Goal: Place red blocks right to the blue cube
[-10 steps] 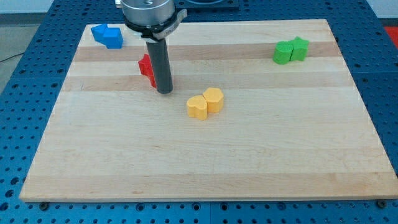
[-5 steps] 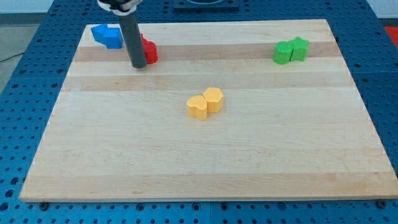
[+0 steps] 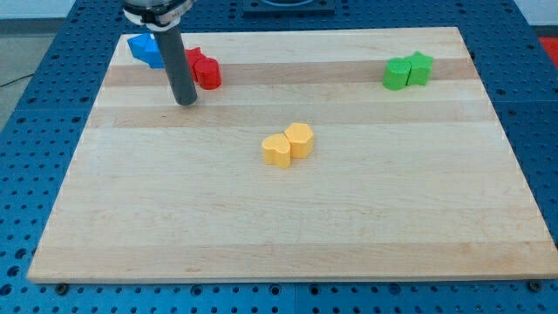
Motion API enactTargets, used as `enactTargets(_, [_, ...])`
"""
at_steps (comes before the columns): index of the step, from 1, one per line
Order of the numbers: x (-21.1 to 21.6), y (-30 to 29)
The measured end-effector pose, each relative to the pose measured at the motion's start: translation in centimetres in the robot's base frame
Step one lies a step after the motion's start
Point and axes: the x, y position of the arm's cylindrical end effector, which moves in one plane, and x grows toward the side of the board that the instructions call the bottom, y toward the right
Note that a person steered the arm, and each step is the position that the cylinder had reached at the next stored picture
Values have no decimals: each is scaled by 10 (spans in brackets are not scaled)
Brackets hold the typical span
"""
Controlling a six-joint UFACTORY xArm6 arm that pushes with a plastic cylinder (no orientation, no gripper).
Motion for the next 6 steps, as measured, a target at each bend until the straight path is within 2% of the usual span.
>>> enactTargets(1, [26, 26])
enactTargets(2, [21, 56])
enactTargets(4, [-19, 50])
enactTargets(6, [-33, 47])
